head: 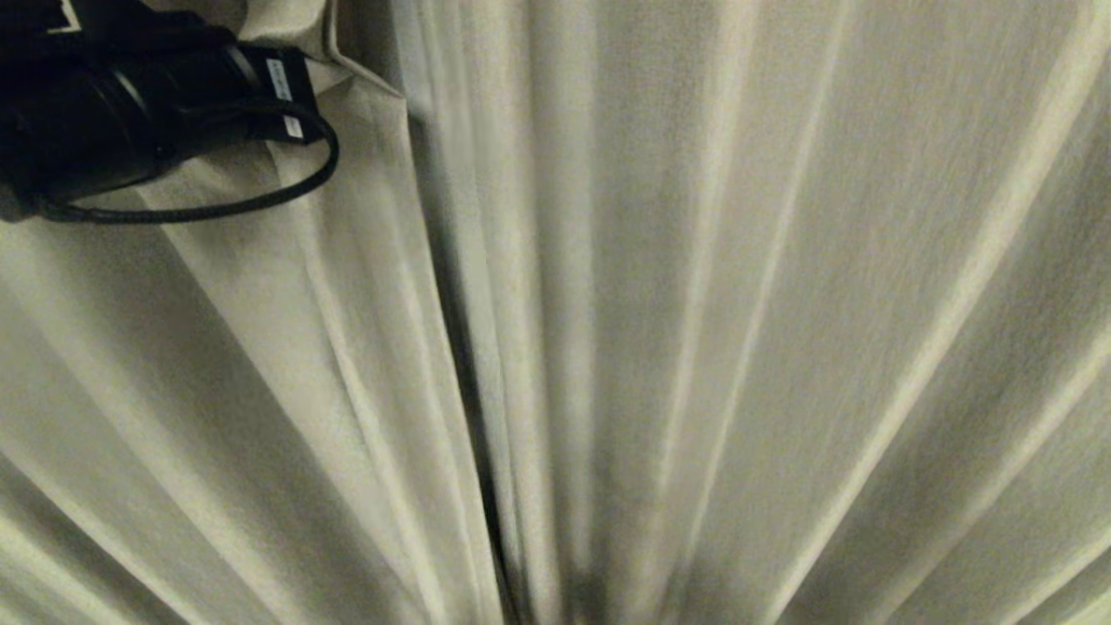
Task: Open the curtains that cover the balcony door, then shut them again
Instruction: Pull the outer curtains open on both sides
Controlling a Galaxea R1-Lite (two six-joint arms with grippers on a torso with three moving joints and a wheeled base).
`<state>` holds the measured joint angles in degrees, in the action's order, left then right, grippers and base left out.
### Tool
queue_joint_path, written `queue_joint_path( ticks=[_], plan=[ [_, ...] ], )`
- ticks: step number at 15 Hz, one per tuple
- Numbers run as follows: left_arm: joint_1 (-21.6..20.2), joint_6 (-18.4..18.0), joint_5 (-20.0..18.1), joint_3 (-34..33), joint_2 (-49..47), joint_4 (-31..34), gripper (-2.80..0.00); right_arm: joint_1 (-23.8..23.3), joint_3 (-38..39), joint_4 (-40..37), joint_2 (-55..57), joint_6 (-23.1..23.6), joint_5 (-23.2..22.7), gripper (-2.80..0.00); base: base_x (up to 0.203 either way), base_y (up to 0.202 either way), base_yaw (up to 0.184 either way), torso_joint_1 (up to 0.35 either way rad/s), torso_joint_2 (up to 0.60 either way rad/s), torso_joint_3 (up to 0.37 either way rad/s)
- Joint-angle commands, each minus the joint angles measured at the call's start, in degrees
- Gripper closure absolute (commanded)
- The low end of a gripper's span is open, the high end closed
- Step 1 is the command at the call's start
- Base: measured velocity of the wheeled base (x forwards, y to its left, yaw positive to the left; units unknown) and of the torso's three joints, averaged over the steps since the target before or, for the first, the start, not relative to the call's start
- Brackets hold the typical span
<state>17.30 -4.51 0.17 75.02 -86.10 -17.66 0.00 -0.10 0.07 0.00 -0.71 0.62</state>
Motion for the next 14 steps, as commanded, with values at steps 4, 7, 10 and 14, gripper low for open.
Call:
queue_joint_path(
  ticks=[4, 7, 10, 14],
  plan=[
    [-15.68, 0.32, -11.1, 2.94, 0.41, 0.91, 0.0, 0.0, 0.01, 0.01, 0.09, 0.0, 0.0, 0.0, 0.0, 0.0, 0.0, 0.0, 0.0, 0.0],
    [-27.6, 2.06, -20.89, 4.53, 0.84, 4.87, 0.0, 0.0, 0.01, 0.01, 0.09, 0.0, 0.0, 0.0, 0.0, 0.0, 0.0, 0.0, 0.0, 0.0],
    [-39.49, 2.55, -28.59, 7.47, -0.53, 6.12, 0.0, 0.0, 0.01, 0.01, 0.09, 0.0, 0.0, 0.0, 0.0, 0.0, 0.0, 0.0, 0.0, 0.0],
    [-50.56, 2.55, -36.52, 16.51, -8.22, 5.89, 0.0, 0.0, 0.01, 0.01, 0.09, 0.0, 0.0, 0.0, 0.0, 0.0, 0.0, 0.0, 0.0, 0.0]
  ],
)
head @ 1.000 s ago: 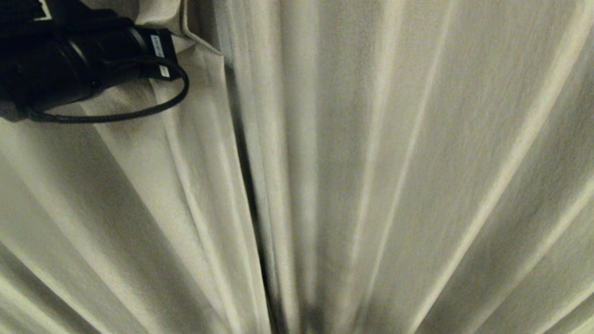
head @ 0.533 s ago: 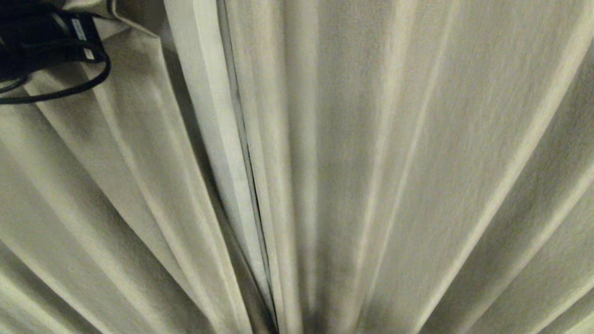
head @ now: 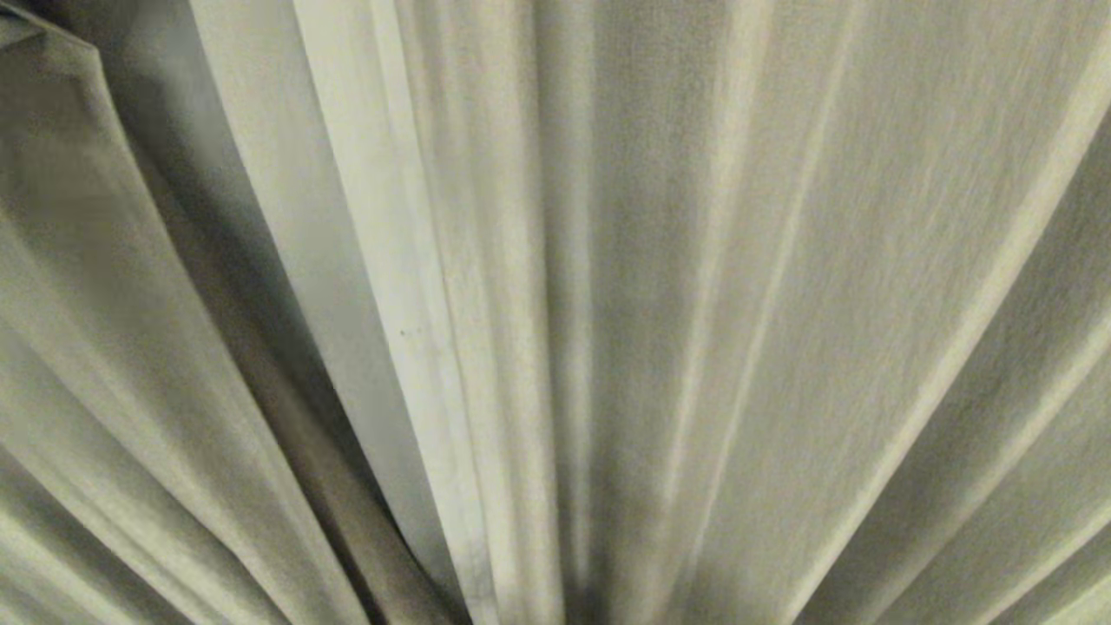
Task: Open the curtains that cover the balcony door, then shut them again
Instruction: Pull the outer curtains open on both sides
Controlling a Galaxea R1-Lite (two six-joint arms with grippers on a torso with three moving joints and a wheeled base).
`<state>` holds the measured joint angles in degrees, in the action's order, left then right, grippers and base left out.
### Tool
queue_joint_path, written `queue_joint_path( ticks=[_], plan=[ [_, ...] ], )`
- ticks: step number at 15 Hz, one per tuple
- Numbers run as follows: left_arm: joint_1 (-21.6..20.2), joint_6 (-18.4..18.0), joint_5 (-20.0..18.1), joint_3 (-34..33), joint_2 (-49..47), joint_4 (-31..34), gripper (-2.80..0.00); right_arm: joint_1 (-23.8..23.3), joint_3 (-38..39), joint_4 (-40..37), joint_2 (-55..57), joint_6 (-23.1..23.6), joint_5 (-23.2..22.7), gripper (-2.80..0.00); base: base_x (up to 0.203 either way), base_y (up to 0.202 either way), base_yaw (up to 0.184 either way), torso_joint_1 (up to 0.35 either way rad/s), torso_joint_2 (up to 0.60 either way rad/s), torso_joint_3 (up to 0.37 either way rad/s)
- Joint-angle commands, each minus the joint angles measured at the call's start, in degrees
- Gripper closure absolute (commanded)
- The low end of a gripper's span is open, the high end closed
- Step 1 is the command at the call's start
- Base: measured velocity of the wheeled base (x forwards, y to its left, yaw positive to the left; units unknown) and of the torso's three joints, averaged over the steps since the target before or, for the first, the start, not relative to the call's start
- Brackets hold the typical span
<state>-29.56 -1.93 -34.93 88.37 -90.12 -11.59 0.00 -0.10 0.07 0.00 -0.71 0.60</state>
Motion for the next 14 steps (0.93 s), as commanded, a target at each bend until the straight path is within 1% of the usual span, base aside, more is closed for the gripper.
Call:
queue_joint_path(
  ticks=[1, 3, 5, 7, 9, 10, 14],
  plan=[
    [-5.77, -0.07, -2.75, 5.34, -6.49, -0.63, 0.0, 0.0, 0.01, 0.01, 0.09, 0.0, 0.02, 0.0, 0.0, 0.0, 0.0, 0.0, 0.0, 0.0],
    [-8.92, -0.05, -5.93, 9.4, -11.24, -2.62, 0.0, 0.0, 0.01, 0.01, 0.09, 0.0, 0.02, 0.0, 0.0, 0.0, 0.0, 0.0, 0.0, 0.0],
    [-11.16, -0.02, -9.67, 13.22, -16.1, -5.49, 0.0, 0.0, 0.01, 0.01, 0.09, 0.0, 0.02, 0.0, 0.0, 0.0, 0.0, 0.0, 0.0, 0.0],
    [-12.28, 0.02, -11.58, 18.03, -20.42, -7.74, 0.0, 0.0, 0.01, 0.01, 0.09, 0.0, 0.02, 0.0, 0.0, 0.0, 0.0, 0.0, 0.0, 0.0],
    [-12.94, 0.07, -12.17, 23.7, -24.39, -8.35, 0.0, 0.0, 0.01, 0.01, 0.09, 0.0, 0.02, 0.0, 0.0, 0.0, 0.0, 0.0, 0.0, 0.0],
    [-13.43, 0.12, -12.24, 25.51, -26.31, -8.63, 0.0, 0.0, 0.01, 0.01, 0.09, 0.0, 0.02, 0.0, 0.0, 0.0, 0.0, 0.0, 0.0, 0.0],
    [-16.95, 0.09, -12.35, 26.06, -29.19, -9.94, 0.0, 0.0, 0.01, 0.01, 0.09, 0.0, 0.02, 0.0, 0.0, 0.0, 0.0, 0.0, 0.0, 0.0]
  ],
)
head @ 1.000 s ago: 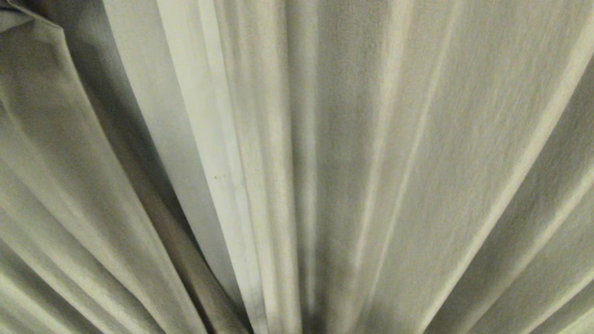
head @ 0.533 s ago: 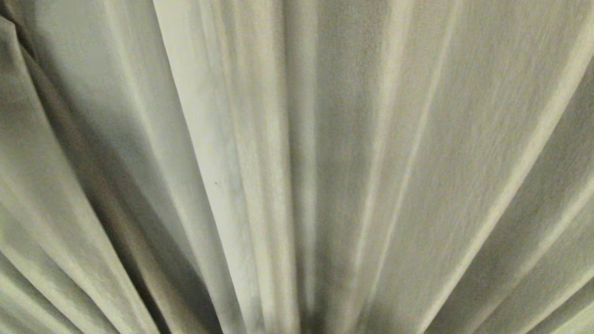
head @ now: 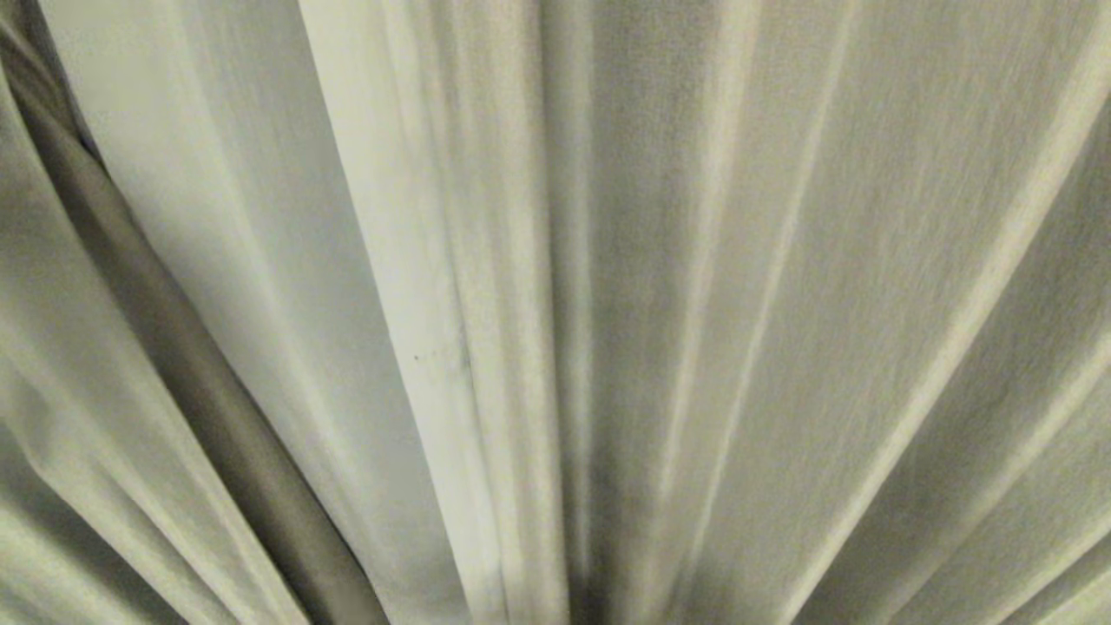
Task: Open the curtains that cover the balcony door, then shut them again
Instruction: Pull the outer curtains open on both sides
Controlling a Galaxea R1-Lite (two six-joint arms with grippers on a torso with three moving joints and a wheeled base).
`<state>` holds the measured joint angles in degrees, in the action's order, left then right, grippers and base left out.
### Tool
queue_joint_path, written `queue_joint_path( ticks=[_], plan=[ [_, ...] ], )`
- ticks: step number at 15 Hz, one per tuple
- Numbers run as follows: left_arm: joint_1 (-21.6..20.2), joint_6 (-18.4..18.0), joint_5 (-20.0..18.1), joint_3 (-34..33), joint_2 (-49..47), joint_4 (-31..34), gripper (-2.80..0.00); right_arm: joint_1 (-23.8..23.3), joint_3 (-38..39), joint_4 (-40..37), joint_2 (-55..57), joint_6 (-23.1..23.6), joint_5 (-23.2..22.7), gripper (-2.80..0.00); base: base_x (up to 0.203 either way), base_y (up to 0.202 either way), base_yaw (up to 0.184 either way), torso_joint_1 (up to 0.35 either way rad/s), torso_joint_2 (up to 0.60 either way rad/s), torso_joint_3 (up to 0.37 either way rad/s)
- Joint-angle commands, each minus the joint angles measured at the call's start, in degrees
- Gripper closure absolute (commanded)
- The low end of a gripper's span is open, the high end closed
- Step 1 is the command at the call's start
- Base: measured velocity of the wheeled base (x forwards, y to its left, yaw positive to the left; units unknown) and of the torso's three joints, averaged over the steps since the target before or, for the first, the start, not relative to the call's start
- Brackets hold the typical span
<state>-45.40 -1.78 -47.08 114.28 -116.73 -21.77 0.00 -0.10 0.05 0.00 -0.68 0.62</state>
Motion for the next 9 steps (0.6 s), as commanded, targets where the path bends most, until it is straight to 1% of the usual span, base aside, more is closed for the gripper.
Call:
queue_joint_path(
  ticks=[1, 4, 7, 9],
  plan=[
    [-1.77, 0.21, -0.21, 0.16, -3.24, -1.28, 0.0, 0.0, 0.01, 0.04, 0.09, -0.02, -0.01, 0.0, 0.0, 0.0, 0.0, 0.0, 0.0, 0.0],
    [-3.78, 2.59, -0.21, 0.16, -5.0, -5.16, 0.0, 0.0, 0.01, 0.04, 0.09, -0.02, -0.01, 0.0, 0.0, 0.0, 0.0, 0.0, 0.0, 0.0],
    [-4.43, 4.46, -0.21, 0.16, -6.54, -8.19, 0.0, 0.0, 0.01, 0.04, 0.09, -0.02, -0.01, 0.0, 0.0, 0.0, 0.0, 0.0, 0.0, 0.0],
    [-4.52, 5.08, -0.21, 0.35, -7.46, -8.95, 0.0, 0.0, 0.01, 0.04, 0.09, -0.02, -0.01, 0.0, 0.0, 0.0, 0.0, 0.0, 0.0, 0.0]
  ],
)
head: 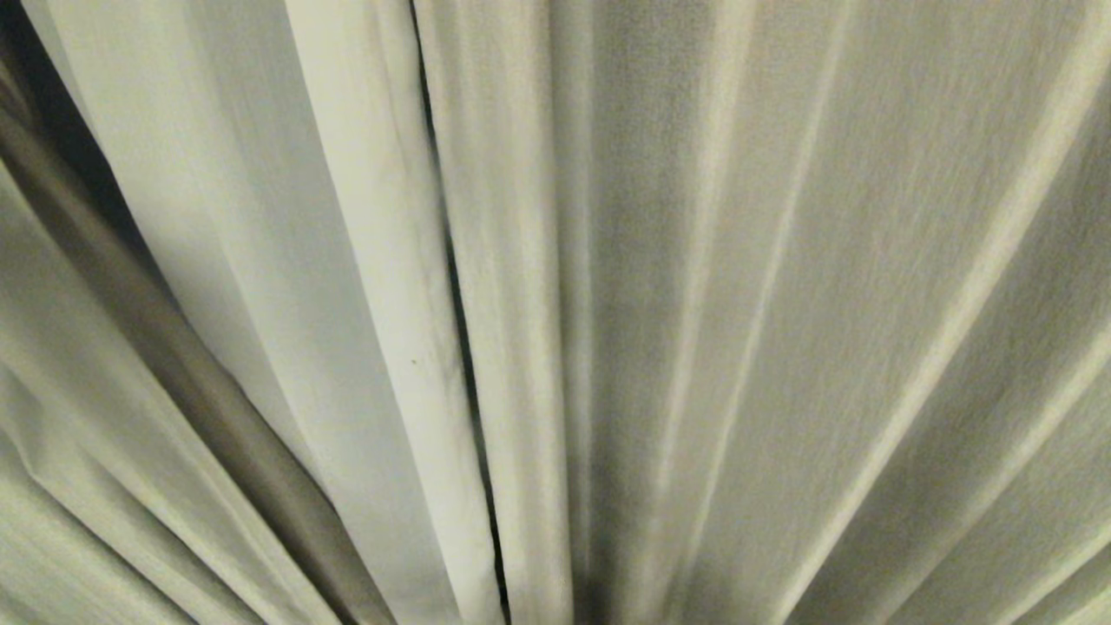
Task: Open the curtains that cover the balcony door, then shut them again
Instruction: Pull the outer curtains open on both sides
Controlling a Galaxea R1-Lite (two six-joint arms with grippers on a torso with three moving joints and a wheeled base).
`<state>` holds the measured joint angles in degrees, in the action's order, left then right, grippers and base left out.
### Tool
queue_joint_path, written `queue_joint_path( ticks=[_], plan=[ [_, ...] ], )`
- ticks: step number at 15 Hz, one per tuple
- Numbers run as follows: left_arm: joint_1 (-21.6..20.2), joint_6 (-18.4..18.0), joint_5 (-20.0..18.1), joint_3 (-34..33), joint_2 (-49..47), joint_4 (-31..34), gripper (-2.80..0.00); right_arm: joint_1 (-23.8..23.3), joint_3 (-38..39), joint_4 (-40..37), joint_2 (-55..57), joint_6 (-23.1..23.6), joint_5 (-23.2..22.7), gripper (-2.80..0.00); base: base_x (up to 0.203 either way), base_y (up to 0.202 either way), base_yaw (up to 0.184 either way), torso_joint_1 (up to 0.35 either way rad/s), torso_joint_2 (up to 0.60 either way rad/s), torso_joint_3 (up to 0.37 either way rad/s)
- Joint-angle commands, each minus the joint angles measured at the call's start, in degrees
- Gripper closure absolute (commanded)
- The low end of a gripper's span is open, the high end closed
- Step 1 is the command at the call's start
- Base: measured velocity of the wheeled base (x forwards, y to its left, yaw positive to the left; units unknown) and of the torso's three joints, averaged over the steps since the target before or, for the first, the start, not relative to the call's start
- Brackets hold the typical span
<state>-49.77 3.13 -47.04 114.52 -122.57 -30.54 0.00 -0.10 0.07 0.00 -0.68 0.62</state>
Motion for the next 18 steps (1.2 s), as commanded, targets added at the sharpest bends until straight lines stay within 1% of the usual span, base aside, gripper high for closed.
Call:
queue_joint_path(
  ticks=[1, 4, 11, 14, 18],
  plan=[
    [-0.11, 0.21, -0.23, 0.18, -1.9, -0.48, 0.0, 0.0, 0.01, 0.01, 0.09, -0.02, -0.01, 0.0, 0.0, 0.0, 0.0, 0.0, 0.0, 0.0],
    [-0.41, 0.29, -0.15, 0.18, -3.45, -3.17, 0.0, 0.0, 0.01, 0.01, 0.09, -0.02, -0.01, 0.0, 0.0, 0.0, 0.0, 0.0, 0.0, 0.0],
    [-1.82, 0.29, -0.15, 0.18, -5.66, -4.71, 0.0, 0.0, 0.01, 0.01, 0.09, -0.02, -0.01, 0.0, 0.0, 0.0, 0.0, 0.0, 0.0, 0.0],
    [-2.78, 1.56, -0.07, 0.18, -6.75, -7.42, 0.0, 0.0, 0.01, 0.01, 0.09, -0.02, -0.01, 0.0, 0.0, 0.0, 0.0, 0.0, 0.0, 0.0],
    [-4.76, 1.79, 0.02, 0.41, -7.77, -8.74, 0.0, 0.0, 0.01, 0.01, 0.09, -0.02, -0.01, 0.0, 0.0, 0.0, 0.0, 0.0, 0.0, 0.0]
  ],
)
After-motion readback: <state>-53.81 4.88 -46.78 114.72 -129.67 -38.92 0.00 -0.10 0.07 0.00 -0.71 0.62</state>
